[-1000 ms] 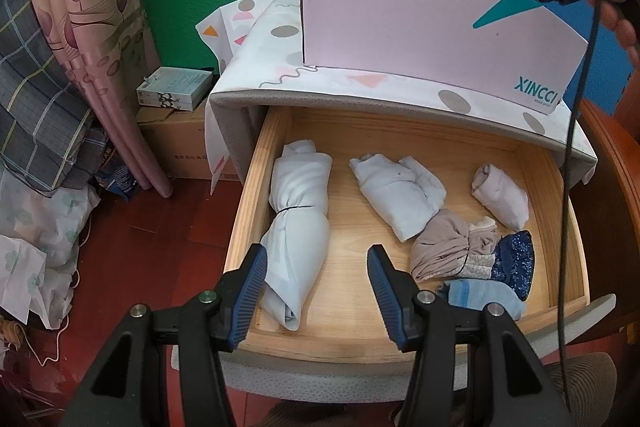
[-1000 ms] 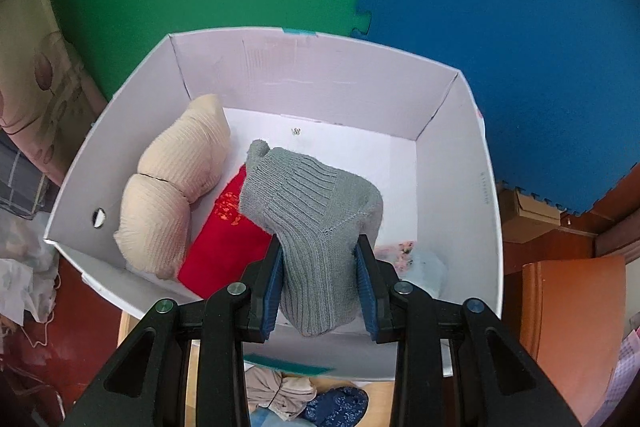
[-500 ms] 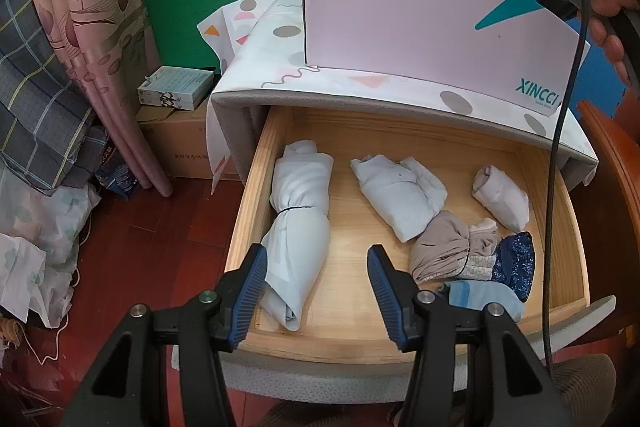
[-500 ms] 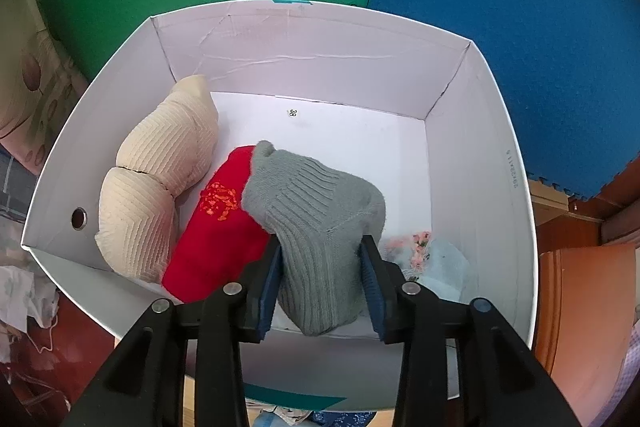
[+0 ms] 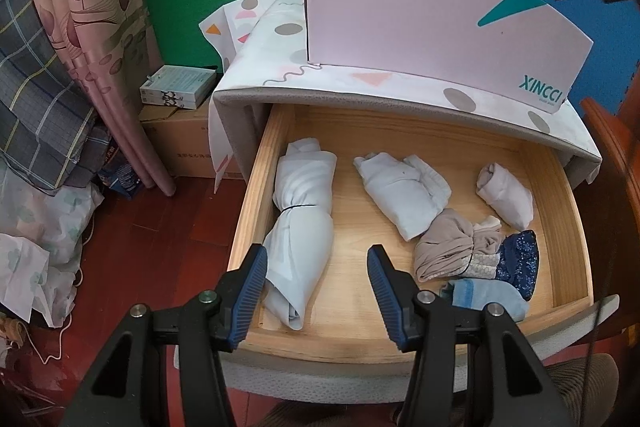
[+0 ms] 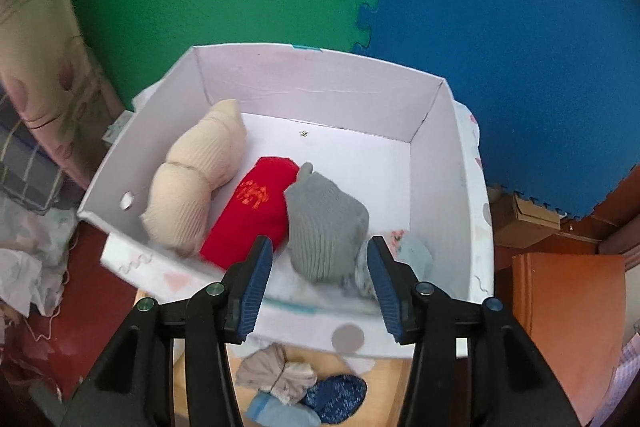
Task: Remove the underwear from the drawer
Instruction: 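Move the empty right tool back over the drawer, then lower the right tool onto the navy patterned underwear and close it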
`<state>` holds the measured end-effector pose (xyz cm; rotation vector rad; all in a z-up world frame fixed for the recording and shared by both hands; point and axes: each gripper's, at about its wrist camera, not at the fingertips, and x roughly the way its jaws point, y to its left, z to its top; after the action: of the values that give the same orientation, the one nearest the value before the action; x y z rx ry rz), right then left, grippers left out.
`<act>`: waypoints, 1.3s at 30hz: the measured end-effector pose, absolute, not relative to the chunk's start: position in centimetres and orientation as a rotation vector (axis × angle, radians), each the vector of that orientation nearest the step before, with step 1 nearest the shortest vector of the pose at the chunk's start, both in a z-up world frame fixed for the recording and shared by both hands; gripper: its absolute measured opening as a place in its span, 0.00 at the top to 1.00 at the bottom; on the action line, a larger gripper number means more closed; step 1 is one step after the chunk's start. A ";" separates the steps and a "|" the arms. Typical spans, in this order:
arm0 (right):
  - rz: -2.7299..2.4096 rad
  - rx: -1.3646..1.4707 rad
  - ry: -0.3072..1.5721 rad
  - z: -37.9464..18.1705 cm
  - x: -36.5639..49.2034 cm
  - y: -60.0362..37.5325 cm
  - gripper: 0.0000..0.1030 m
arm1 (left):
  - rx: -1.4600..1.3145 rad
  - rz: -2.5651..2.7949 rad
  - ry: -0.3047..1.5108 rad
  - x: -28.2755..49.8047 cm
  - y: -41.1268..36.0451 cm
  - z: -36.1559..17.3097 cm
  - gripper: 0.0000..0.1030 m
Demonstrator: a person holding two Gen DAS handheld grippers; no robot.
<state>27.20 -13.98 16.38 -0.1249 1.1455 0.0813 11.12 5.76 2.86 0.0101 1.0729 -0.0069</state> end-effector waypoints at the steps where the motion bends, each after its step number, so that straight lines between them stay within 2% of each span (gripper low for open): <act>1: 0.089 -0.128 1.143 16.8 26.4 -14.1 0.54 | 0.010 -0.006 1.074 11.1 5.8 2.8 0.48; 6: 0.134 -0.148 1.159 17.9 22.4 -14.8 0.54 | 0.015 0.001 1.079 11.2 5.9 2.8 0.48; 11: 0.164 -0.164 1.227 16.1 18.7 -15.9 0.54 | 0.023 0.007 1.087 11.2 5.9 2.7 0.48; 22: 0.107 -0.157 1.528 4.1 15.6 -19.2 0.54 | 0.029 0.007 1.097 11.2 5.8 2.5 0.48; 30: 0.068 -0.097 1.670 -3.1 15.6 -20.2 0.54 | 0.029 -0.004 1.099 11.3 5.7 2.5 0.48; 31: 0.063 -0.101 1.679 -3.7 15.7 -20.1 0.53 | 0.030 -0.005 1.100 11.3 5.7 2.4 0.48; 33: 0.054 -0.101 1.695 -4.8 16.0 -20.0 0.40 | 0.030 -0.009 1.105 11.3 5.6 2.4 0.48; 39: 0.026 -0.104 1.728 -7.0 16.9 -19.9 0.38 | 0.028 -0.012 1.110 11.4 5.6 2.4 0.48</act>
<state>16.86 -19.91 -7.02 -0.1037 1.7275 0.0257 11.43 5.64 2.36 0.0283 1.1096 -0.0117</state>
